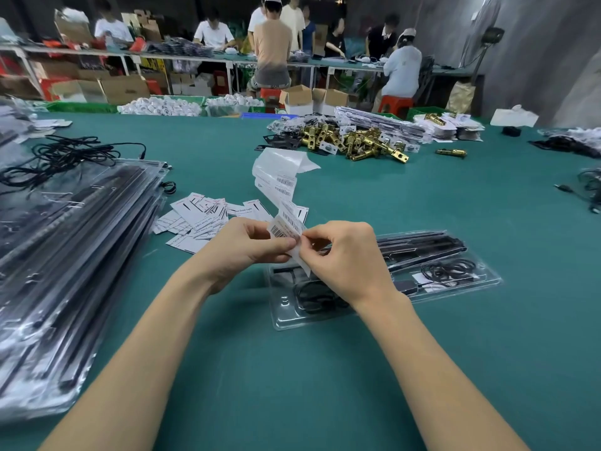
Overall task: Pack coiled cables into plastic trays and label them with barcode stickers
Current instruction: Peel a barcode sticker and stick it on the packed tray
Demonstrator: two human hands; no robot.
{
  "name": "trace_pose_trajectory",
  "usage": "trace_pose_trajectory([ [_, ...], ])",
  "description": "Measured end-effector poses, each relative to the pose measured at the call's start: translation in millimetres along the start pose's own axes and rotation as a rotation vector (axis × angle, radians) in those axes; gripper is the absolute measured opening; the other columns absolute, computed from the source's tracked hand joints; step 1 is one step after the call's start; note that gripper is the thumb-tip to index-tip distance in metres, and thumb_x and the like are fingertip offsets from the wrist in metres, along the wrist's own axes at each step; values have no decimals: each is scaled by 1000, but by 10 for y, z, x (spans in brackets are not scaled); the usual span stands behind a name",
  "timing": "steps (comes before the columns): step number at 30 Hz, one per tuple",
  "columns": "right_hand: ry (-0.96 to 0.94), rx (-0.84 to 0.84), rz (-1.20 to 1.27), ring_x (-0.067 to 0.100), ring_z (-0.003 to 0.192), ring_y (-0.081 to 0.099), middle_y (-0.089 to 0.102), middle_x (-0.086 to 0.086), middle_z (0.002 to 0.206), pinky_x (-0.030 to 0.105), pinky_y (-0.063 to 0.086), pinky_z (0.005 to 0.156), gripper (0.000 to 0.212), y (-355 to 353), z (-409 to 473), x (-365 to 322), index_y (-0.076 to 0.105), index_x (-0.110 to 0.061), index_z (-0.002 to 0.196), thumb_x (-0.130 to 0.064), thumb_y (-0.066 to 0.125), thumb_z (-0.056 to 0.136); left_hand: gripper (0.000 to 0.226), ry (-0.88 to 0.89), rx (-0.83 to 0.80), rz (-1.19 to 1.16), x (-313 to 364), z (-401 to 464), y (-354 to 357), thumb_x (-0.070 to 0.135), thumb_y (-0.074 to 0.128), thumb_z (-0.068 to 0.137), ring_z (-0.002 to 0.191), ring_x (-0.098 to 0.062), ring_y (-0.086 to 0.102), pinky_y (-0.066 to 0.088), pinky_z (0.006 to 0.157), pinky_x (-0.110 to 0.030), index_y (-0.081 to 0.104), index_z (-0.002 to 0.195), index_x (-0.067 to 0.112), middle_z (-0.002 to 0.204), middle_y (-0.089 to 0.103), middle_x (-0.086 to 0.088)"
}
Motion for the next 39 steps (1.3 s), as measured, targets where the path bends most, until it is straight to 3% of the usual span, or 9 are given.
trace_pose_trajectory([
  [7, 243, 52, 158, 5, 61, 67, 72, -10, 64, 26, 55, 65, 12, -59, 4, 147, 78, -17, 71, -19, 72, 80, 17, -37, 42, -26, 14, -17, -14, 4, 69, 89, 97, -19, 73, 59, 82, -25, 74, 105, 5, 105, 76, -9],
  [14, 874, 110, 872, 11, 61, 70, 74, 3, 69, 18, 53, 52, 14, -55, -123, 581, 76, -10, 73, -9, 71, 86, 27, -169, 223, -20, 90, -106, -316, -7, 61, 90, 73, -17, 72, 58, 63, -19, 62, 115, 3, 106, 74, -15],
  [17, 990, 174, 1021, 10, 62, 70, 76, 4, 76, 17, 53, 49, 8, -155, -166, 716, 75, -7, 85, -13, 72, 88, 47, -293, 325, 238, 206, -262, -629, -8, 60, 88, 63, -24, 66, 61, 63, -28, 39, 126, 11, 87, 69, -15],
  [21, 1007, 182, 1057, 10, 61, 69, 77, 3, 80, 17, 52, 47, 9, -270, -163, 798, 75, -9, 86, -16, 72, 89, 59, -600, 122, 885, 369, -601, -932, -7, 65, 80, 45, -23, 53, 40, 42, -22, 39, 123, 23, 62, 67, -10],
  [25, 1004, 141, 1054, 9, 60, 69, 77, 2, 81, 17, 51, 47, 8, -260, -147, 777, 75, -11, 89, -18, 72, 89, 64, -769, 244, 1074, 584, -874, -1139, 19, 94, 63, 67, -25, 67, 50, 54, -22, 62, 119, 16, 98, 69, -10],
  [28, 1013, 97, 1043, 9, 61, 69, 77, 1, 83, 17, 51, 47, 9, -200, -152, 740, 75, -11, 91, -20, 72, 89, 87, -602, 376, 1390, 915, -810, -1165, 50, 90, 61, 114, -30, 58, 47, 101, -39, 54, 136, 23, 135, 59, -8],
  [30, 1025, 68, 1022, 9, 61, 69, 78, 2, 85, 17, 51, 46, 11, -151, -155, 718, 75, -10, 93, -20, 72, 89, 71, -248, 361, 1413, 1062, -612, -868, 57, 79, 71, 103, -23, 56, 47, 99, -38, 55, 131, 29, 127, 63, -1],
  [33, 1052, 12, 1018, 9, 60, 69, 78, 3, 85, 17, 51, 46, 12, -58, -172, 663, 74, -8, 91, -19, 72, 88, 48, 274, 215, 1057, 1035, -368, -121, 42, 77, 79, 98, -11, 58, 48, 89, -31, 56, 119, 27, 116, 62, 8],
  [39, 1094, -49, 1082, 8, 58, 68, 78, 3, 84, 16, 50, 46, 9, 48, -201, 613, 73, -9, 87, -18, 71, 86, 33, 625, 168, 981, 567, -192, 588, 26, 76, 81, 98, -15, 54, 51, 77, -41, 56, 107, 22, 113, 52, 10],
])
Point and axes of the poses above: each hand's wrist, its own z-axis towards the middle knuckle, its own y-axis out of the palm, x = y × z, the point moved 7 cm from there along z, towards the middle knuckle
